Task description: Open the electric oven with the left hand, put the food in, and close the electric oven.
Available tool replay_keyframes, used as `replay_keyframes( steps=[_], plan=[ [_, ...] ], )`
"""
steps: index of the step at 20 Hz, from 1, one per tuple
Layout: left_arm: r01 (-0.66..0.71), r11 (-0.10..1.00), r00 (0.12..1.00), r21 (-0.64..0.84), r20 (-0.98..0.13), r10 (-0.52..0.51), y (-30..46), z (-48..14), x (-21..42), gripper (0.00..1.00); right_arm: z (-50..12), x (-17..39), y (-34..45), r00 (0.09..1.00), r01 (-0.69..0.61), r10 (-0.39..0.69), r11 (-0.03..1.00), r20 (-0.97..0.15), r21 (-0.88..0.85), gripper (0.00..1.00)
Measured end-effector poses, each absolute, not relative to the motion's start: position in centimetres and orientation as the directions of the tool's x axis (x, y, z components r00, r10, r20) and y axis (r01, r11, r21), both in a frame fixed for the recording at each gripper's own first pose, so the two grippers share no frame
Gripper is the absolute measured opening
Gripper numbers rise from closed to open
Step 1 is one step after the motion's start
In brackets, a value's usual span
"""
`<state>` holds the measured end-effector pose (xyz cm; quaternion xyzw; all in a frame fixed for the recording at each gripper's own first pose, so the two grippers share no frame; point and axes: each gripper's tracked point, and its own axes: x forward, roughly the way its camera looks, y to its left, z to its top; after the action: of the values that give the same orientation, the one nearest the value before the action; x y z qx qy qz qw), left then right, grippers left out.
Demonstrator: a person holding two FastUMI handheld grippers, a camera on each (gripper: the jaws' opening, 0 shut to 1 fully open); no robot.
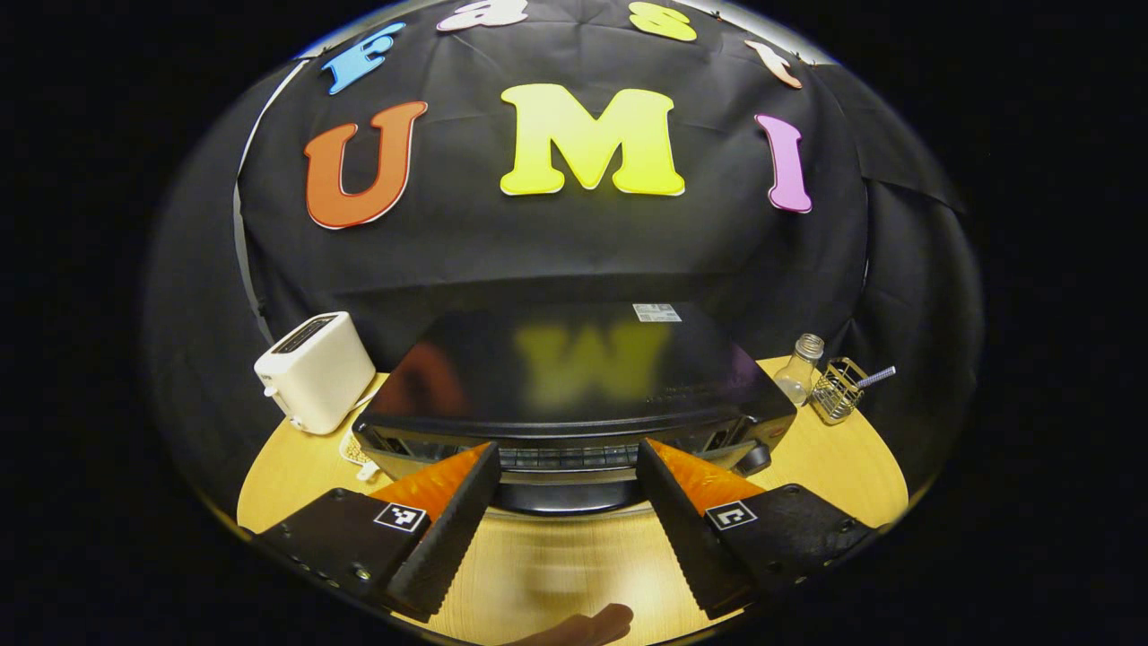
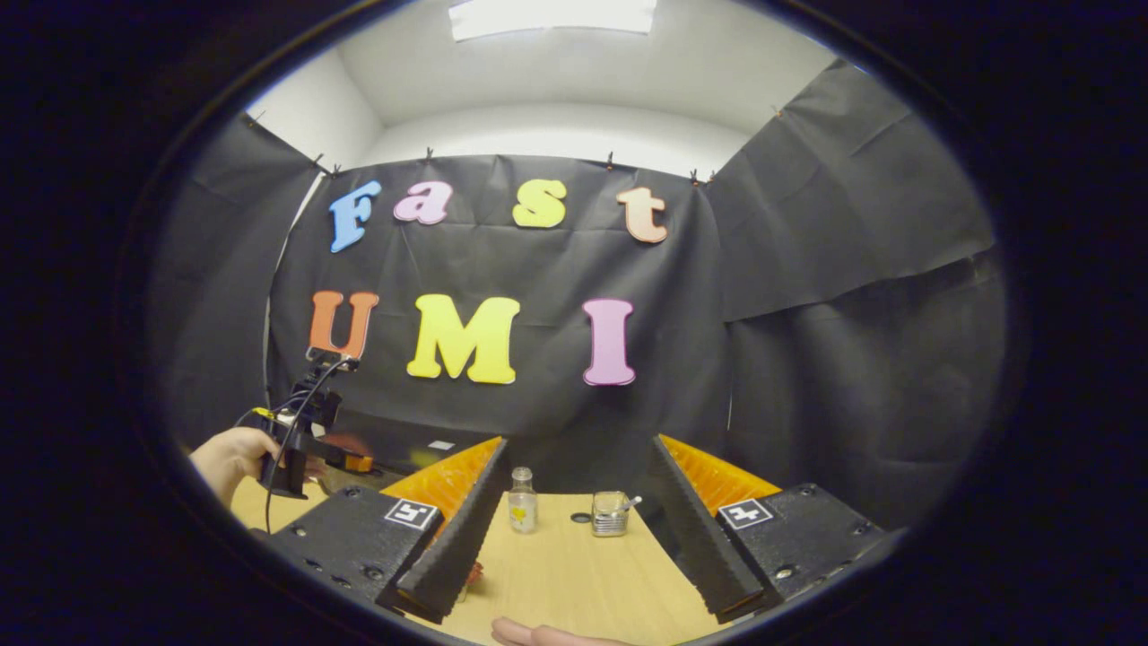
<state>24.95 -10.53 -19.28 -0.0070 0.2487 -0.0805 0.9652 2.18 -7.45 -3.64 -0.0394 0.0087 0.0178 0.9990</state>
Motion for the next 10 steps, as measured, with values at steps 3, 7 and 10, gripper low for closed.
replay_keyframes(
  steps=[3,7,10],
  plan=[
    [0.145,0.988,0.862,-0.046,-0.485,-0.149,-10.5,-19.9,23.0,0.97,-3.8,1.2,-7.1,0.999,-0.042,0.039,0.997,-0.037,-0.072,0.98],
    [0.156,0.987,0.864,-0.045,-0.477,-0.158,-10.3,-20.8,20.3,0.97,-3.7,0.4,-7.5,0.999,-0.03,0.027,0.998,-0.047,-0.061,0.99],
    [0.161,0.986,0.867,-0.048,-0.471,-0.164,-10.1,-22.1,18.3,0.97,-3.8,-0.3,-7.2,0.998,-0.028,0.025,0.998,-0.055,-0.053,0.99]
  ],
)
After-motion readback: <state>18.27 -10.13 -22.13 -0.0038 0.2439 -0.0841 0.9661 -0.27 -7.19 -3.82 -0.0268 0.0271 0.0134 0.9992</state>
